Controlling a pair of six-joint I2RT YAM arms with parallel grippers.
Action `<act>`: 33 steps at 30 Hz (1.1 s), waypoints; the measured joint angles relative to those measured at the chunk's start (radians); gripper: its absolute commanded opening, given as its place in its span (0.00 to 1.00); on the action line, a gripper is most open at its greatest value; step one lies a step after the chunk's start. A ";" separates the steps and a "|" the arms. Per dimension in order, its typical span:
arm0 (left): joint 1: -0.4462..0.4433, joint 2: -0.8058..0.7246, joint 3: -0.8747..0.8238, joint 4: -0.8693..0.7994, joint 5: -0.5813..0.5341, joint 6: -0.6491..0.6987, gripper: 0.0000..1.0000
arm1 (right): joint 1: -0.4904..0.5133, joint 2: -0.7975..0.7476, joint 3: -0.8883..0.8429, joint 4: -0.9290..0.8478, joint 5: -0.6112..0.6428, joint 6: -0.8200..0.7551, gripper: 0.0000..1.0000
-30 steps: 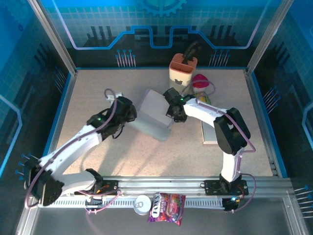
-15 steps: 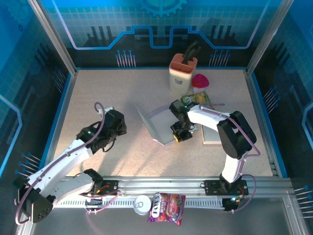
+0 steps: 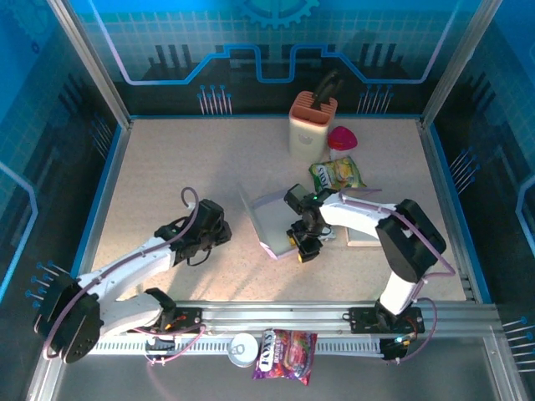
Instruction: Fold the paper box
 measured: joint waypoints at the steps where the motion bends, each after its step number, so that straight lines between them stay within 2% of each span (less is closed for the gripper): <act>1: -0.002 0.011 0.000 0.019 0.009 -0.003 0.26 | 0.002 -0.031 0.000 0.000 0.019 -0.006 0.57; 5: -0.009 0.023 0.001 0.058 0.025 -0.010 0.27 | 0.024 -0.188 0.013 -0.027 0.148 -0.069 0.59; 7: -0.012 0.023 0.004 0.068 0.031 -0.010 0.28 | 0.044 -0.269 0.019 -0.007 0.216 -0.153 0.53; 8: -0.013 0.023 0.005 0.075 0.034 -0.010 0.29 | 0.053 -0.307 0.019 0.027 0.242 -0.223 0.45; 9: -0.015 0.023 0.005 0.081 0.040 -0.010 0.30 | 0.058 -0.338 0.013 0.074 0.254 -0.300 0.41; 14: -0.021 0.020 0.010 0.100 0.063 -0.010 0.39 | 0.095 -0.414 0.003 0.292 0.248 -0.738 0.42; 17: -0.022 0.018 0.010 0.121 0.080 -0.010 0.42 | 0.148 -0.389 0.045 0.288 0.219 -0.919 0.44; 22: -0.030 0.018 0.010 0.158 0.095 -0.010 0.46 | 0.224 -0.262 0.240 0.191 0.214 -1.123 0.45; 28: -0.038 0.018 0.025 0.166 0.106 -0.010 0.49 | 0.264 -0.103 0.433 0.047 0.254 -1.222 0.44; 33: -0.038 0.019 0.039 0.168 0.110 -0.009 0.49 | 0.269 -0.031 0.463 -0.027 0.293 -1.240 0.40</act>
